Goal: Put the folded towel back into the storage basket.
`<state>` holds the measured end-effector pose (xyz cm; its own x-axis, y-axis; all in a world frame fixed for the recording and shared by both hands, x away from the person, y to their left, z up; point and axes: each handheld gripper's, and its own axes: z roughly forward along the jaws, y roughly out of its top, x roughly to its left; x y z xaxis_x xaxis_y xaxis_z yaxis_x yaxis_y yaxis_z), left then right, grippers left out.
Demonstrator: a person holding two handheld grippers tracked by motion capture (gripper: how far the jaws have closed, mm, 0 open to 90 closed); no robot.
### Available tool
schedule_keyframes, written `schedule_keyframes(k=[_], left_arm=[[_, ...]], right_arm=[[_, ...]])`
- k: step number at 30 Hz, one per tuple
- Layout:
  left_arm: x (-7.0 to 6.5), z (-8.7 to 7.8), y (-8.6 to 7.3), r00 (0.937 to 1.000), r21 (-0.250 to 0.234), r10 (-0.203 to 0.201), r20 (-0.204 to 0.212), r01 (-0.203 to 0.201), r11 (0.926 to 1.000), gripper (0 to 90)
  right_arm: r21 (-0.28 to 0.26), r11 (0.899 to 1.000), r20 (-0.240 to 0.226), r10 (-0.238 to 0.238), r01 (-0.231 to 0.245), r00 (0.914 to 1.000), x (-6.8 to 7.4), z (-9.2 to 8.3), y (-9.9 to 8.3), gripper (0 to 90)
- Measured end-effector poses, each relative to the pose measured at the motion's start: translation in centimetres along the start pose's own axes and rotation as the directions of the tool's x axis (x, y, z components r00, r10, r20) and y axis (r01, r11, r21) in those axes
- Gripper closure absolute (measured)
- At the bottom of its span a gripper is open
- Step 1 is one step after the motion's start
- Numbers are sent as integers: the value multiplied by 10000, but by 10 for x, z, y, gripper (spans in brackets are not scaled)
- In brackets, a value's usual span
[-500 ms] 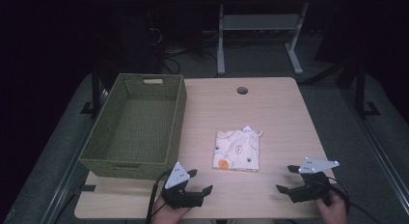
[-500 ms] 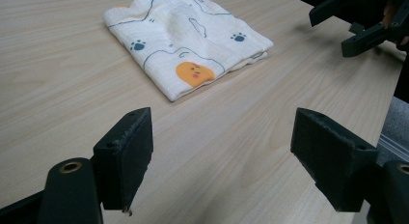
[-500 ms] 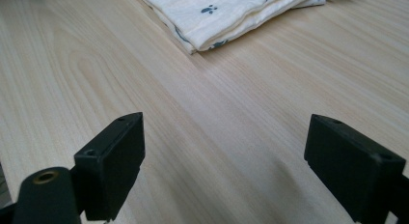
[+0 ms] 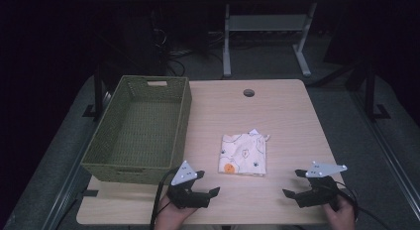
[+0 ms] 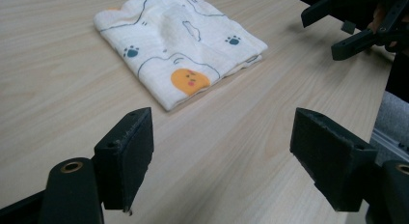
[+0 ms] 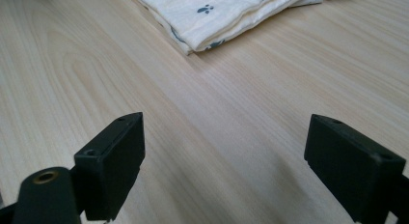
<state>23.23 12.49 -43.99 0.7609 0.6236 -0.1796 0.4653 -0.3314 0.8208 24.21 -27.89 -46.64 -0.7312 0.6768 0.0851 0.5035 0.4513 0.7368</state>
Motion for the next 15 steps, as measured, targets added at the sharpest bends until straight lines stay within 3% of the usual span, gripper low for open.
schedule_keyframes(k=[15], left_arm=[[-4, 23, 33, 9973, 703, 669, 288, -688, 9952, 233]], right_arm=[[-165, 9996, 111, 245, -244, 9996, -7, -3, -1, 138]])
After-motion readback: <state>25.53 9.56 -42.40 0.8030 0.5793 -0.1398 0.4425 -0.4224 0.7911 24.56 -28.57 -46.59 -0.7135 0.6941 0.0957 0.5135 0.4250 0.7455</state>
